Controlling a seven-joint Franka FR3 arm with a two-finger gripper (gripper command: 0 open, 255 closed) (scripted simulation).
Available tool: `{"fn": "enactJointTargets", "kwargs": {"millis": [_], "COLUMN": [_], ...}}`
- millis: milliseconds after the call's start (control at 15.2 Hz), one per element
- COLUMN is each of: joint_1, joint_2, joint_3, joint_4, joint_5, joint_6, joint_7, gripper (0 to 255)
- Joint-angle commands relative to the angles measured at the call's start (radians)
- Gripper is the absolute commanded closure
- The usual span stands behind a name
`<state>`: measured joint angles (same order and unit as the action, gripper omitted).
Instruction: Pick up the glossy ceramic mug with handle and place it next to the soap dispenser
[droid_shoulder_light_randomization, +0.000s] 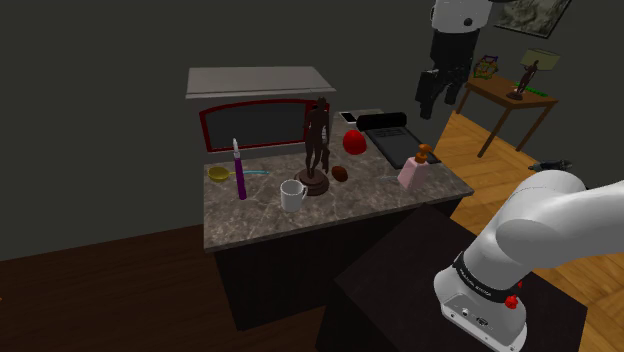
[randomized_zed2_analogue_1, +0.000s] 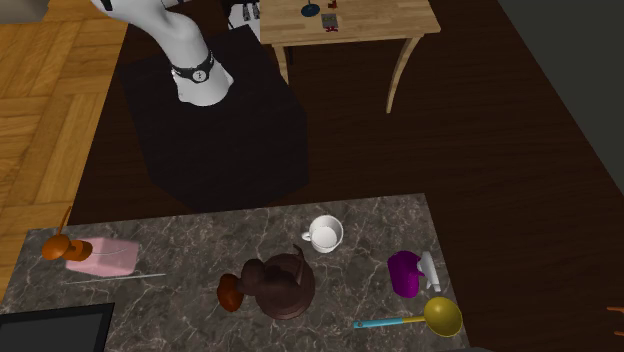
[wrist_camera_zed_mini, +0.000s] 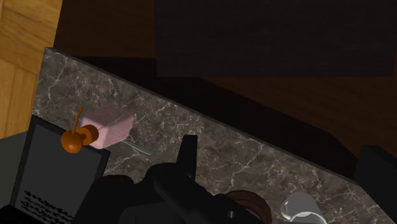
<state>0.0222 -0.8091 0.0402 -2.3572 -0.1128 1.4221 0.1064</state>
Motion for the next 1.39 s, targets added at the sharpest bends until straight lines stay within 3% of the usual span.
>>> {"fn": "enactJointTargets", "kwargs": {"millis": [0,660,1320], "joint_1": [0.0,0.018,0.028], "joint_2": [0.0,0.237,0.582], "joint_3": [0.0,0.045,0.091], "joint_4": [0.0,-0.096,-0.05], "joint_5": [0.0,0.045,0.05], "joint_6": [0.0,0.339,0.644], "joint_7": [0.0,0.086,0.167], "gripper": [0,0,0]}}
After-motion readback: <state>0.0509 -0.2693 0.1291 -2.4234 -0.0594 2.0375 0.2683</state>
